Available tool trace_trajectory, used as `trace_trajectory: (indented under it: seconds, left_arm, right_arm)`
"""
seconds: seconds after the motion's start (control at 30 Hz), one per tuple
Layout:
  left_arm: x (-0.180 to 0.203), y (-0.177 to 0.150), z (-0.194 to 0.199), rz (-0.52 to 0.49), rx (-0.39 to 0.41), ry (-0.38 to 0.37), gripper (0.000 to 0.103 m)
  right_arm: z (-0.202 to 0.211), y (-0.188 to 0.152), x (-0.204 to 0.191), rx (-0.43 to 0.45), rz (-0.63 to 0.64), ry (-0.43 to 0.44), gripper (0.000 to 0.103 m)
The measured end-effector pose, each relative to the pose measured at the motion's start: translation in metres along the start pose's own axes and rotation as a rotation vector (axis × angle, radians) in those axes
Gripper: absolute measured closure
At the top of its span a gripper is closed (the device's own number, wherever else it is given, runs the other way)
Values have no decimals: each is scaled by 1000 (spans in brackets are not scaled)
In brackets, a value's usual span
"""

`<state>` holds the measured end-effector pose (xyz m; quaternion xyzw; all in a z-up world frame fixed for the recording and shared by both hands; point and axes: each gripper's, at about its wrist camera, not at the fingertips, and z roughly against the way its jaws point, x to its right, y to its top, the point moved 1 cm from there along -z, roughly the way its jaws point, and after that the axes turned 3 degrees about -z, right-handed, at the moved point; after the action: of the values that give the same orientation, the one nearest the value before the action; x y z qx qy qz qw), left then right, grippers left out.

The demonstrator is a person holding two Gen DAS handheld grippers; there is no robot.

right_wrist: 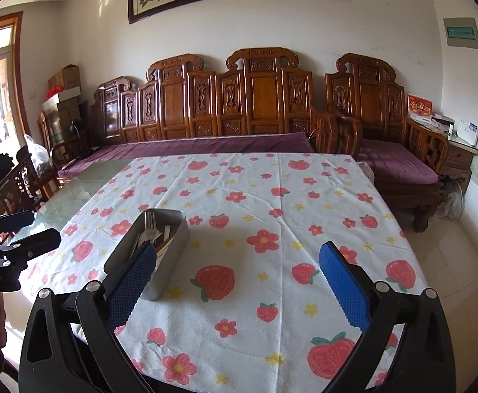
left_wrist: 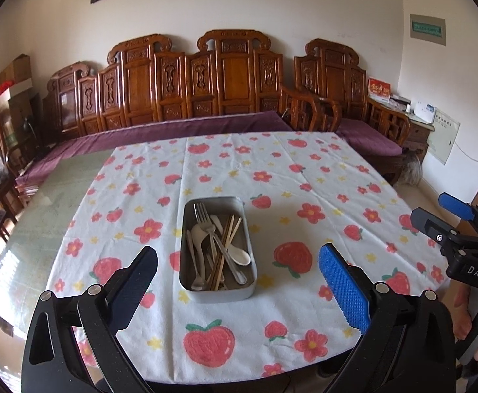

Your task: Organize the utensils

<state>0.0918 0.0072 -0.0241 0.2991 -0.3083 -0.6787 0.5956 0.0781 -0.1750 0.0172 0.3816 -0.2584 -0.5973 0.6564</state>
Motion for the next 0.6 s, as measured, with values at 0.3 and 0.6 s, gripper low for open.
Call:
trace_trajectory:
  seconds: [0.3,0.6]
  left_arm:
    - [6,19,33,15,71,-19,8]
    - [6,34,66,20,158,-3,8]
  right_arm:
    - [31,17,-7,72,20,2,3]
    - [70,38,-10,168,15,30,3]
